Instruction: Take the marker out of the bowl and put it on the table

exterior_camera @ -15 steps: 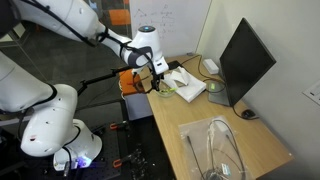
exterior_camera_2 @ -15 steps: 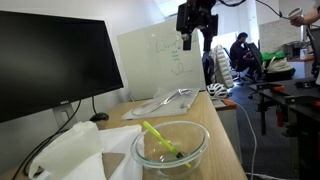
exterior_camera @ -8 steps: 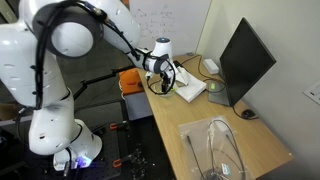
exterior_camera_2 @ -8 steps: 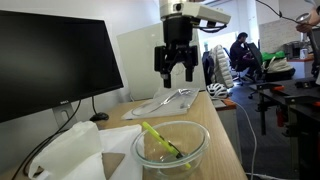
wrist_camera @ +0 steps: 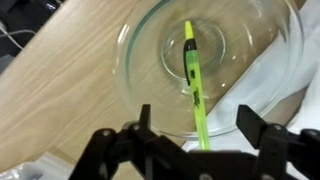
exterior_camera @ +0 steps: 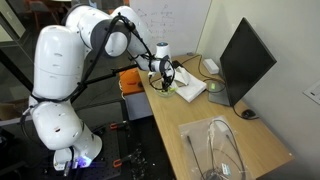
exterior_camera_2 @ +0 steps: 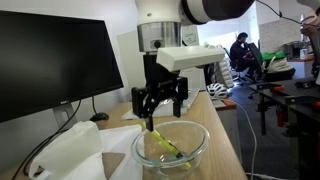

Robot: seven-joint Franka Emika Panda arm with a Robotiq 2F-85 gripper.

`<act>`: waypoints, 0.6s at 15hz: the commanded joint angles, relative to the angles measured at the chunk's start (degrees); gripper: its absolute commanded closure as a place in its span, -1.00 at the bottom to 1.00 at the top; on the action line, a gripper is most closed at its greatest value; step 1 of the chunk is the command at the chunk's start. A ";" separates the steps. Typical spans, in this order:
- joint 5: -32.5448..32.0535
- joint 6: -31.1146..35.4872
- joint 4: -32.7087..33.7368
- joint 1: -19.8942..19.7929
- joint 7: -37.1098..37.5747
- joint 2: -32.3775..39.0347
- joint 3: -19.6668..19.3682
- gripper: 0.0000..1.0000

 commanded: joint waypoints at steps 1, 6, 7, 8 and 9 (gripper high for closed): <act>-0.11 -1.34 5.16 4.61 2.05 4.44 -3.97 -0.44; -0.41 -1.41 8.51 8.15 2.57 8.37 -7.64 -0.51; -0.07 -1.56 8.82 8.30 2.39 8.96 -7.87 -0.46; -0.02 -1.37 8.84 8.54 2.16 9.46 -8.20 -0.08; 0.17 -1.37 8.77 8.69 1.88 9.69 -8.34 0.03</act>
